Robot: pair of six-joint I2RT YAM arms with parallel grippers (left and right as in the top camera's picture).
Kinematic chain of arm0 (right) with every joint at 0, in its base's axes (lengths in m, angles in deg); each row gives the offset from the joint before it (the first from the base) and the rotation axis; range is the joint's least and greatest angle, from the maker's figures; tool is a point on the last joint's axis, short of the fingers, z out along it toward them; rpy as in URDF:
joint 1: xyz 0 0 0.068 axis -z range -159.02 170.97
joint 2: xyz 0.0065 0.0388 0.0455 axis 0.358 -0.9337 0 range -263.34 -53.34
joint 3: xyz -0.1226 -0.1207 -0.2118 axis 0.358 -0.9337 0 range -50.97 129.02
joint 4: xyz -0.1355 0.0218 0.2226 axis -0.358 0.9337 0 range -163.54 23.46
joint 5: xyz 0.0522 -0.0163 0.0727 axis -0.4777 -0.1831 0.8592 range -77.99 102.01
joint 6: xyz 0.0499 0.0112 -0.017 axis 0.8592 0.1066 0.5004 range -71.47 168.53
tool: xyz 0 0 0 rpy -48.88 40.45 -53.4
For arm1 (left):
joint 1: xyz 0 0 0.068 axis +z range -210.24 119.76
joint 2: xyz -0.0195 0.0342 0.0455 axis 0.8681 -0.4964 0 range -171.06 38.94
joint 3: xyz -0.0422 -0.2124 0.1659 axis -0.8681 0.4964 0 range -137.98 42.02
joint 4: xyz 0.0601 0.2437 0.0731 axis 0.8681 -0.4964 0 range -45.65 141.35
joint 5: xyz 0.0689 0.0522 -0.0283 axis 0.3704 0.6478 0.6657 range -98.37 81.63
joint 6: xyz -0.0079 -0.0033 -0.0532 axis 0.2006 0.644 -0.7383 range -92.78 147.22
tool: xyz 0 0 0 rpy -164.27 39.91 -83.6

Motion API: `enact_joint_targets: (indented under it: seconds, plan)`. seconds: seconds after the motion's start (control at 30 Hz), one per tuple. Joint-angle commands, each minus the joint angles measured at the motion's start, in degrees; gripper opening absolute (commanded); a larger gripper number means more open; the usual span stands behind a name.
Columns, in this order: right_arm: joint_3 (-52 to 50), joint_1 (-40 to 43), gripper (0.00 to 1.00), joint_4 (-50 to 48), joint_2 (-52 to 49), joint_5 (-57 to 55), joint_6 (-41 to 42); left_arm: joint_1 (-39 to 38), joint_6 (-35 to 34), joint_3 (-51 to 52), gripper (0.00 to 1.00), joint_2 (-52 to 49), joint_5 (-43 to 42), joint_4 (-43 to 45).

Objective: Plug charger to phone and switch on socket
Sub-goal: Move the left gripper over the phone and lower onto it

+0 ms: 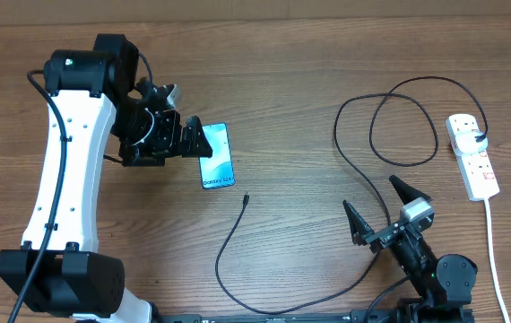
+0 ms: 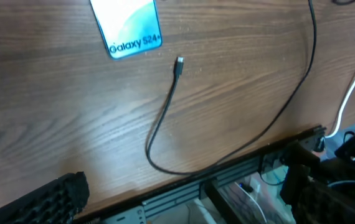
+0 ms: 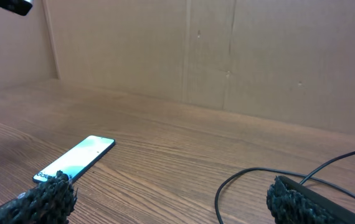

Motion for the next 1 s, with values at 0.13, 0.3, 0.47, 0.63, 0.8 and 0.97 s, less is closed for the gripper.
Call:
enact_joint_targets:
  seconds: [0.13, 0.3, 0.47, 0.63, 0.8, 0.97]
  plan:
    - [-0.5, 0.2, 1.0, -0.1, 0.5, -0.2, 0.1, -0.7, -6.9, 0.5, 1.0, -0.3, 7.6, 1.9]
    - [-0.5, 0.2, 1.0, -0.1, 0.5, -0.2, 0.1, -3.1, -14.2, 0.5, 1.0, -0.3, 15.0, 2.8]
    - [-0.5, 0.2, 1.0, -0.1, 0.5, -0.2, 0.1, -6.3, -14.7, 0.5, 1.0, -0.3, 16.7, 6.1]
    - [-0.5, 0.2, 1.0, -0.1, 0.5, -0.2, 0.1, -8.2, -17.8, 0.5, 1.0, -0.3, 16.7, 11.7]
    - [-0.5, 0.2, 1.0, -0.1, 0.5, -0.2, 0.1, -8.4, -18.6, 1.2, 1.0, -0.3, 16.7, 17.1]
    - [-0.5, 0.2, 1.0, -0.1, 0.5, -0.2, 0.1, -8.5, -18.6, 5.7, 1.0, -0.3, 16.7, 22.1]
